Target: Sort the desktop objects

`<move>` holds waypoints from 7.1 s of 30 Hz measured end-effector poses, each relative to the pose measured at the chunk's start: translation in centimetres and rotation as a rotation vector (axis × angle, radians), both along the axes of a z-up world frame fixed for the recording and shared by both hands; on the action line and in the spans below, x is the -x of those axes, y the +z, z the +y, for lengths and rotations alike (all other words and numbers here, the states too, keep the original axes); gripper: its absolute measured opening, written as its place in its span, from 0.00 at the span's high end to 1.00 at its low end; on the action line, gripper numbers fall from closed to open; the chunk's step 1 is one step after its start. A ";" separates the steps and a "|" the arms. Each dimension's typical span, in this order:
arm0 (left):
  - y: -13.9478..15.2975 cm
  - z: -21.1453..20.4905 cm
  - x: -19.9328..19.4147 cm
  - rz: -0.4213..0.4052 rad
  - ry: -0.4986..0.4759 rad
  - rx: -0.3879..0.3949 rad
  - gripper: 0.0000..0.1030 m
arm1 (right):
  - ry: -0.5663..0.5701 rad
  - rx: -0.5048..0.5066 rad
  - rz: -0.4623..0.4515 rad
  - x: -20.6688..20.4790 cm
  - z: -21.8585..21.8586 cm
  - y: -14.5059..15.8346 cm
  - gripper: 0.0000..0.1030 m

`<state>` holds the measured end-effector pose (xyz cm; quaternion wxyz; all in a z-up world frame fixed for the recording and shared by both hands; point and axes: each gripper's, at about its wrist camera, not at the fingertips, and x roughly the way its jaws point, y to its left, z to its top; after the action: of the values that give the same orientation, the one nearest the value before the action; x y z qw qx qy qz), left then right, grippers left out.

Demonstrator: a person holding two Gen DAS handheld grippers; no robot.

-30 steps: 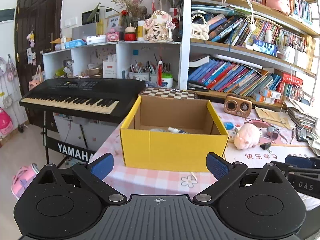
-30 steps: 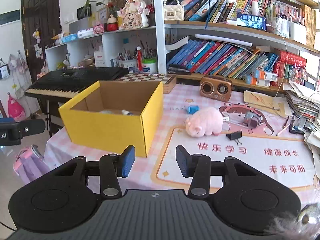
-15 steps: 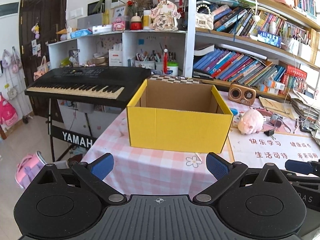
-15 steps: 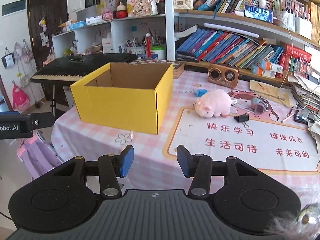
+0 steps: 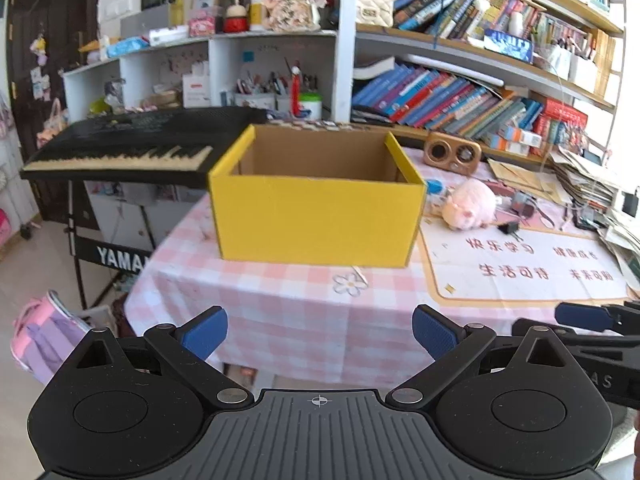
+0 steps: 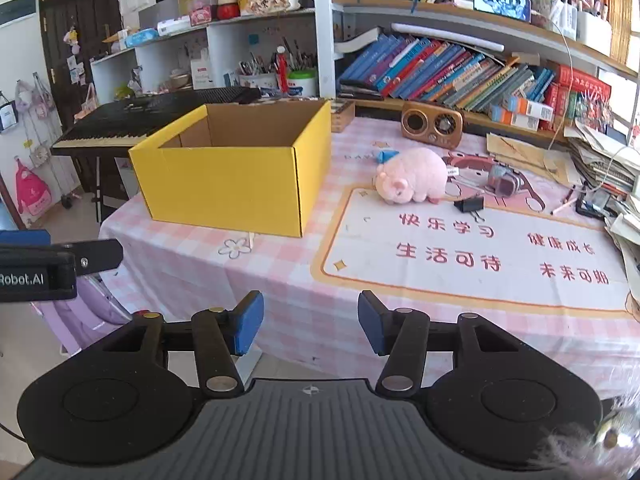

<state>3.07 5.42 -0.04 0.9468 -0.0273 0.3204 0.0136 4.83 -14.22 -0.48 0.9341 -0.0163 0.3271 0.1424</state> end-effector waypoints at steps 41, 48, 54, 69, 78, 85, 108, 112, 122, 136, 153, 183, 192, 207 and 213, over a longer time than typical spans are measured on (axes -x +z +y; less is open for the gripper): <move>-1.7 -10.8 -7.3 0.091 -0.205 0.019 0.03 | -0.181 0.021 0.100 -4.4 -10.3 -1.6 0.44; -2.4 -14.1 -9.2 0.116 -0.269 0.016 0.03 | -0.239 0.020 0.126 -5.1 -13.4 -2.2 0.43; -2.8 -16.7 -10.8 0.128 -0.304 0.015 0.03 | -0.276 0.016 0.141 -6.3 -15.9 -2.5 0.43; -2.2 -20.2 -16.6 0.102 -0.219 0.014 0.03 | -0.203 0.019 0.153 -12.6 -20.1 -2.8 0.42; -0.7 -22.4 -20.0 0.058 -0.146 -0.052 0.03 | -0.085 0.016 0.124 -17.0 -21.2 -2.9 0.39; 0.1 -23.2 -22.1 0.040 -0.088 -0.077 0.03 | -0.012 0.012 0.110 -19.7 -21.2 -3.4 0.36; -0.5 -22.5 -23.8 0.121 0.034 -0.168 0.03 | 0.109 0.057 0.068 -29.0 -17.1 -7.4 0.27; -0.6 -22.5 -24.1 0.134 0.039 -0.178 0.03 | 0.134 0.061 0.085 -30.2 -16.4 -8.1 0.32; -1.1 -23.0 -25.8 0.146 0.019 -0.169 0.03 | 0.166 0.023 0.086 -30.8 -17.3 -8.0 0.64; -5.6 -24.5 -32.6 0.182 -0.075 -0.166 0.03 | 0.086 -0.046 0.094 -29.4 -22.3 -5.7 0.64; -5.6 -24.5 -32.3 0.166 -0.105 -0.106 0.23 | 0.041 -0.078 0.104 -28.5 -23.9 -5.4 0.64; 0.4 -20.8 -20.0 0.015 -0.105 0.084 0.23 | 0.061 -0.056 0.052 -21.2 -21.3 -1.9 0.64; 0.4 -18.1 -17.3 0.010 -0.134 0.112 0.23 | 0.020 -0.040 0.041 -18.5 -18.9 -1.2 0.64; 0.5 -12.3 -12.0 0.009 -0.199 0.139 0.23 | -0.040 -0.020 0.046 -11.8 -12.8 -0.9 0.64; 0.6 -9.6 -9.4 0.004 -0.217 0.149 0.23 | -0.055 -0.020 0.042 -8.9 -10.0 -0.9 0.64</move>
<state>12.50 -4.23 0.58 0.9374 -0.0627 0.3236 -0.1126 13.72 -24.24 -1.39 0.9306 0.0049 0.3457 0.1204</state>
